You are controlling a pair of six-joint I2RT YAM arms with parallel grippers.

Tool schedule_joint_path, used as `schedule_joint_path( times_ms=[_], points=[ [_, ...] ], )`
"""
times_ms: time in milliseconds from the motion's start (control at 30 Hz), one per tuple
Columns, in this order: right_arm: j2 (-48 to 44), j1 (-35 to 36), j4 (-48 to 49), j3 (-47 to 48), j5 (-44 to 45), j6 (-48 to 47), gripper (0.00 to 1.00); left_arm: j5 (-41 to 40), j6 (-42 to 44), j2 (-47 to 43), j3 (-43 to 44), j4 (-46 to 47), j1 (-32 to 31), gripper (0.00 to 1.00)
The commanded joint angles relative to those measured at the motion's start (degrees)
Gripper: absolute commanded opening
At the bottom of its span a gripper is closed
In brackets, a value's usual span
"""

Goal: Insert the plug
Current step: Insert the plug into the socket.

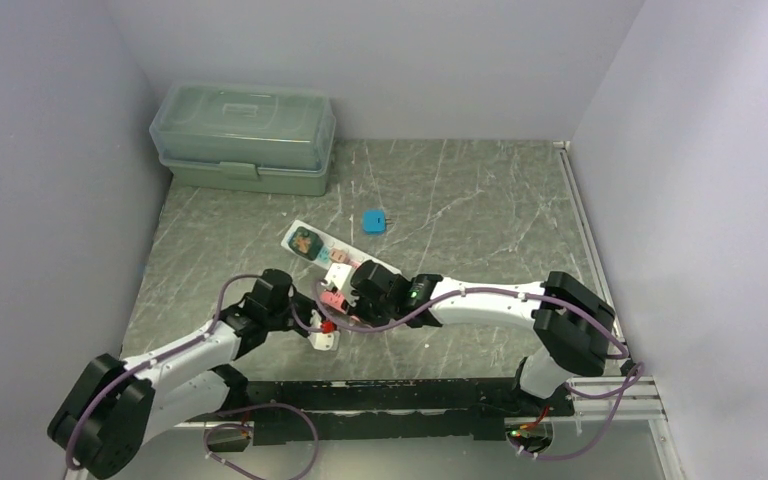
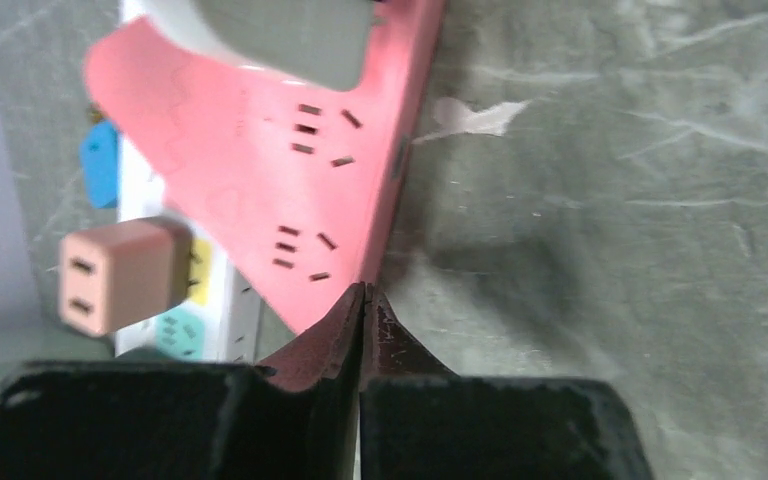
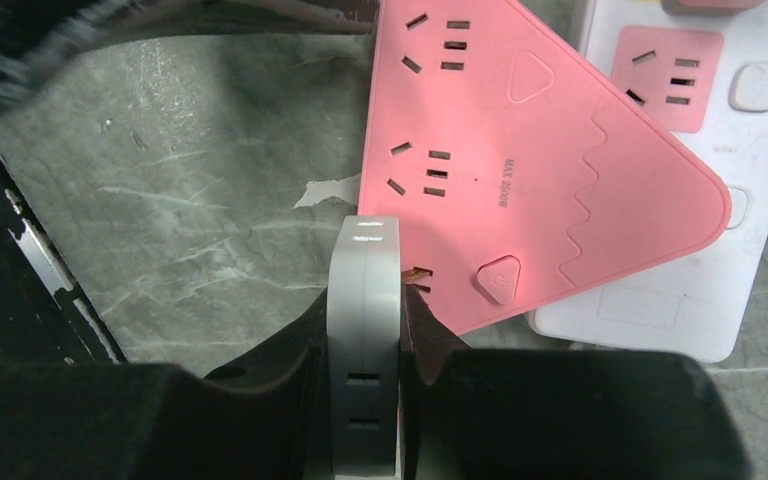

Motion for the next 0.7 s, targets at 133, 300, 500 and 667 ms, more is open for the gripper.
schedule_joint_path(
  times_ms=[133, 300, 500, 667],
  points=[
    [-1.1, -0.7, 0.4, -1.8, -1.3, 1.2, 0.00, 2.9, -5.6, -8.4, 1.9, 5.6, 1.6, 0.16],
    [-1.2, -1.1, 0.9, -2.1, -2.5, 1.5, 0.00, -0.8, -13.6, -2.4, 5.3, 7.4, 2.9, 0.20],
    [-2.0, -2.0, 1.9, -2.9, -3.5, 2.0, 0.00, 0.9, -17.7, 4.4, 8.4, 8.3, 6.0, 0.27],
    [-2.1, -2.5, 2.3, -3.2, -4.0, 2.1, 0.00, 6.5, -18.0, 7.6, 10.7, 5.5, 8.0, 0.29]
  ],
)
